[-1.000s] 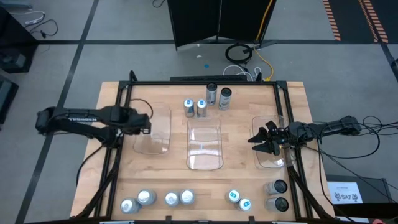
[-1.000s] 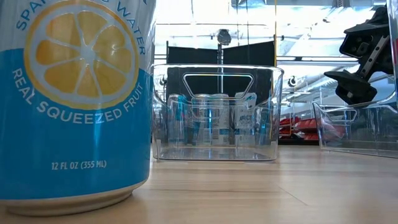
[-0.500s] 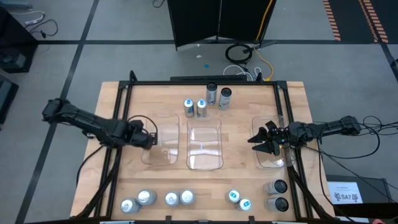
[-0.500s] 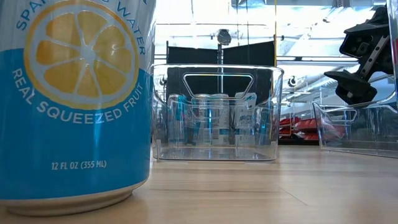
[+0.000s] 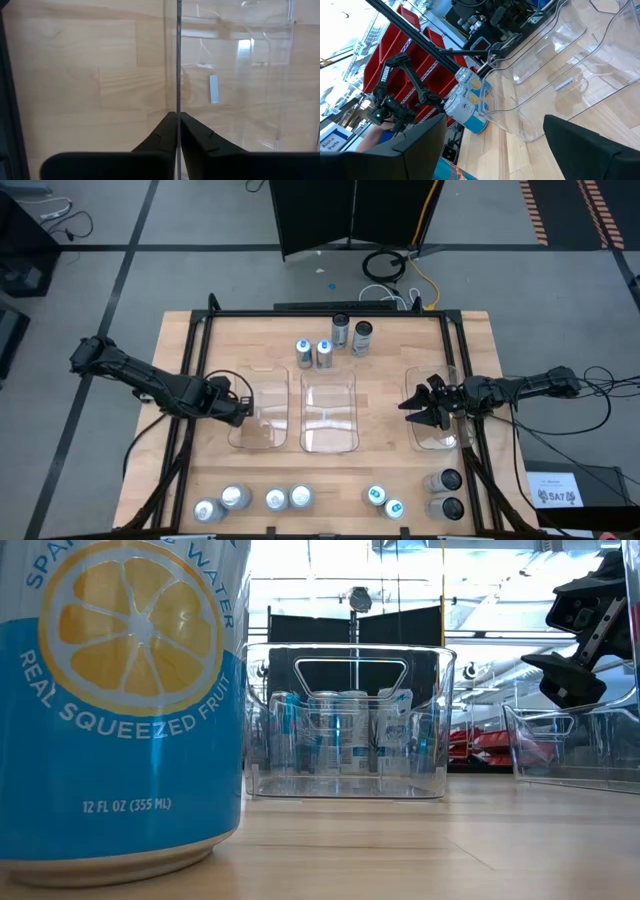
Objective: Sort soda cans
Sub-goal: Move the top left transparent bin to the middle left of the table, then move the right transparent bin beside the middle transparent bin
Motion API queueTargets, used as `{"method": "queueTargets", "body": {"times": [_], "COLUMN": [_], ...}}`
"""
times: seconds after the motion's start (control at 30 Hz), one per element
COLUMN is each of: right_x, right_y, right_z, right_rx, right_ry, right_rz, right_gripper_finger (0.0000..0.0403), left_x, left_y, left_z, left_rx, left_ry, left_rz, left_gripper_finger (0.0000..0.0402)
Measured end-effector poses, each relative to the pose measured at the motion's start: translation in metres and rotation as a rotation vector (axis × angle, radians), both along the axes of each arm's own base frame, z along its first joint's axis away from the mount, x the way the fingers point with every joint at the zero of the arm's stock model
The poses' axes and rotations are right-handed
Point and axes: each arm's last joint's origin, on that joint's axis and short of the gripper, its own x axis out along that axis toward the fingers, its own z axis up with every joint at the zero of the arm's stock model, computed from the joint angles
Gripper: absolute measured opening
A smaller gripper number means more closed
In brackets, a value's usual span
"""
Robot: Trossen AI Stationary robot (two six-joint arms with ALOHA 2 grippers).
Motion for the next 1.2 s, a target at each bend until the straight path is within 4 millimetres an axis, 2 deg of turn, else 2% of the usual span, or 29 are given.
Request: {"method": "queueTargets", "body": {"times": [0.37, 0.5, 0.7, 0.87, 1.0, 1.2], "right_x": [0.000, 0.000, 0.000, 0.000, 0.000, 0.000], "right_y": [0.000, 0.000, 0.000, 0.000, 0.000, 0.000], "right_z": [0.000, 0.000, 0.000, 0.000, 0.000, 0.000], "right_rx": [0.000, 0.000, 0.000, 0.000, 0.000, 0.000], "right_ry": [0.001, 0.000, 0.001, 0.001, 0.000, 0.001], "right_rz": [0.000, 0.000, 0.000, 0.000, 0.000, 0.000], "right_gripper_finger": [0.0325, 0.0325, 0.0325, 0.0325, 0.0325, 0.0325], "left_x": [-0.001, -0.005, -0.022, -0.030, -0.028, -0.028], "left_y": [0.000, 0.002, 0.008, 0.013, 0.012, 0.011], "left_z": [0.001, 0.004, 0.015, 0.025, 0.028, 0.027], "left_rx": [0.007, 0.006, 0.029, 0.109, 0.172, 0.221], "left_ry": [0.000, -0.009, -0.017, -0.076, -0.103, -0.063], "left_rz": [-0.020, -0.028, -0.035, -0.225, -0.418, -0.641], "left_gripper_finger": [0.0133, 0.0143, 0.0144, 0.0144, 0.0144, 0.0144]}}
